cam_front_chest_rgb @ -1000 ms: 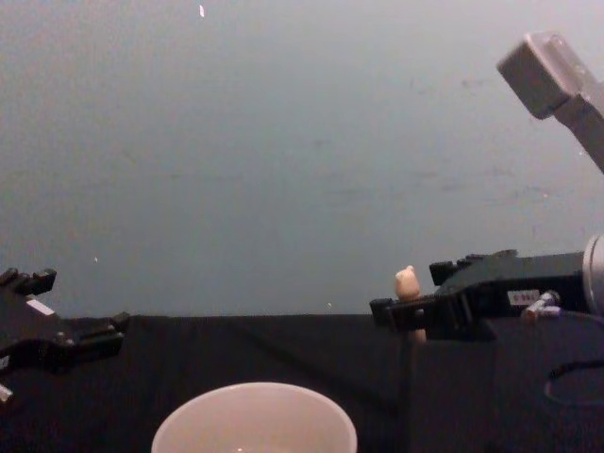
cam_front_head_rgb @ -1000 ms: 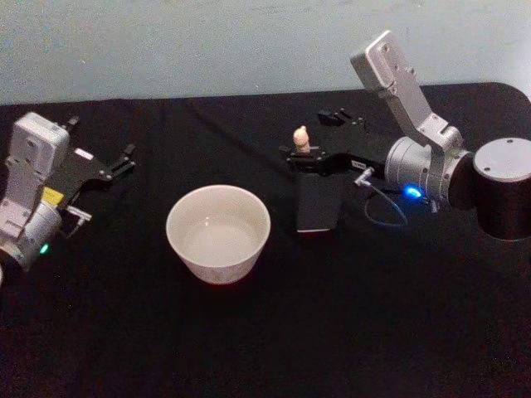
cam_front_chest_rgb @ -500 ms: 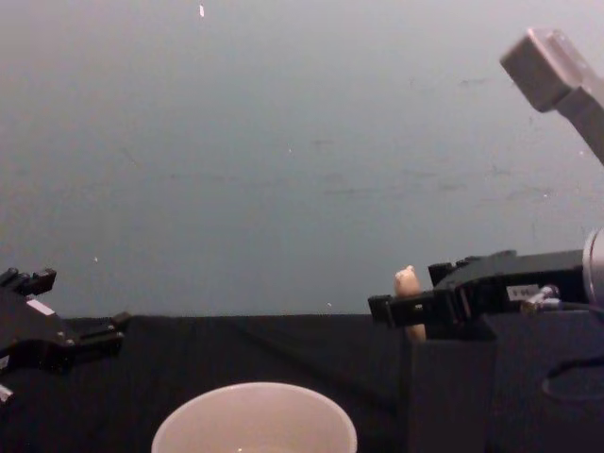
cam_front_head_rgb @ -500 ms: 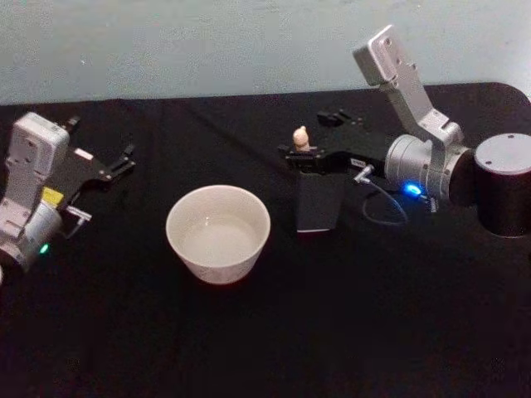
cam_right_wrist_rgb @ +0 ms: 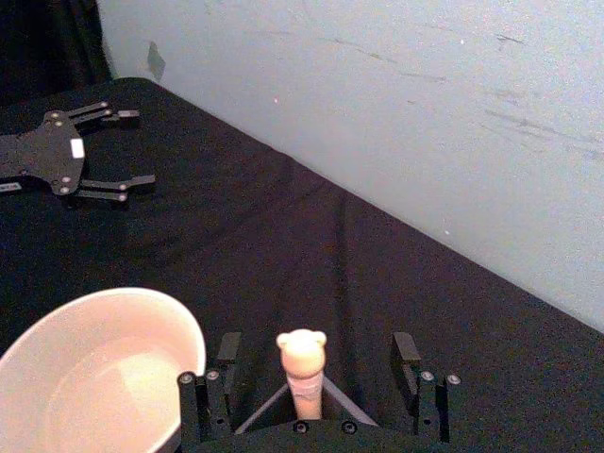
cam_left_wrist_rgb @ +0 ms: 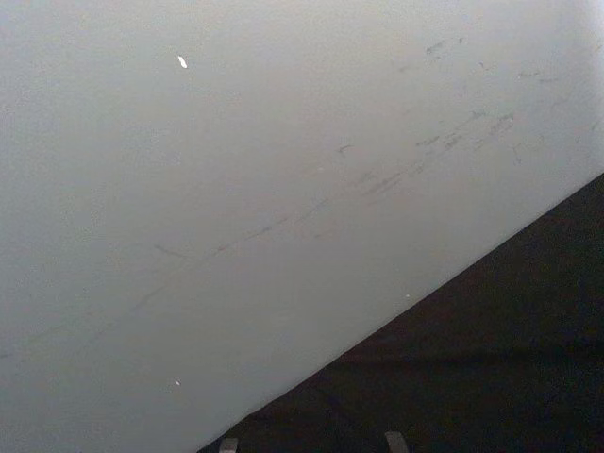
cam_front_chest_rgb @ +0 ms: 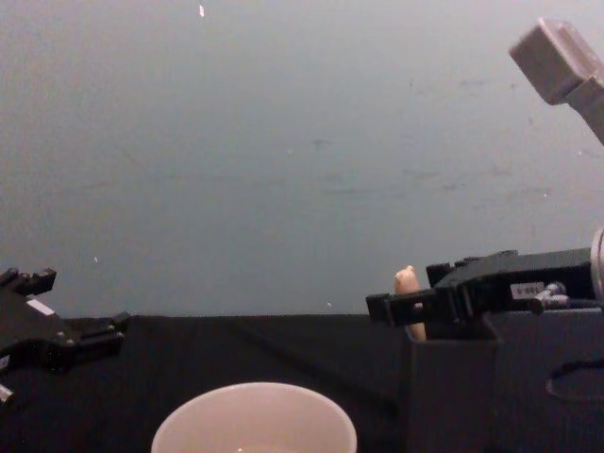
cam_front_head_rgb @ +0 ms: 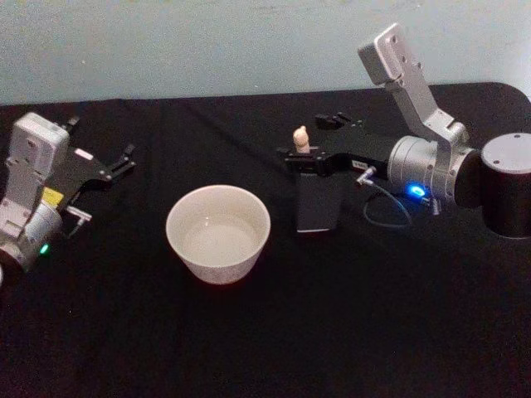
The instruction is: Pick up the stirring spoon with one hand, stir inside the cup, then place it back in its original position.
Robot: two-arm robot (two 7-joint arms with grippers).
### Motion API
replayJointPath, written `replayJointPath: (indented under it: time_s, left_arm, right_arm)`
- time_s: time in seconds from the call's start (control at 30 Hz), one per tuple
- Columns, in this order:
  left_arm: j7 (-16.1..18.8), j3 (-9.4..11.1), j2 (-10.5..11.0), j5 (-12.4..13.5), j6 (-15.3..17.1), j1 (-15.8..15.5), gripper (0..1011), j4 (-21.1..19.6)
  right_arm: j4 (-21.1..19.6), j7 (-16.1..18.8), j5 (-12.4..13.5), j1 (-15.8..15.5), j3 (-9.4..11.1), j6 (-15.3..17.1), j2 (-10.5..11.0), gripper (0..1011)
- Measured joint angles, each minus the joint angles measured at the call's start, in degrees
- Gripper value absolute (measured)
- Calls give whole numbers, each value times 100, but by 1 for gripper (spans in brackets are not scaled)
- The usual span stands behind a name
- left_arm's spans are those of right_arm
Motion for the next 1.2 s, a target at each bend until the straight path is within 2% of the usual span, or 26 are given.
replayJointPath:
  time_s: [0.53,1.13,1.2]
  left_arm:
    - [0,0,0,0,0,0,1001,0]
    - [0,0,0,0,0,0,1001,0]
    - [0,0,0,0,0,0,1001,0]
  right_arm:
    - [6,-35,40,14,-115,13,35,1002]
    - [44,-59,24,30,-140,15,27,1002]
    - [44,-59,24,30,-139,14,27,959]
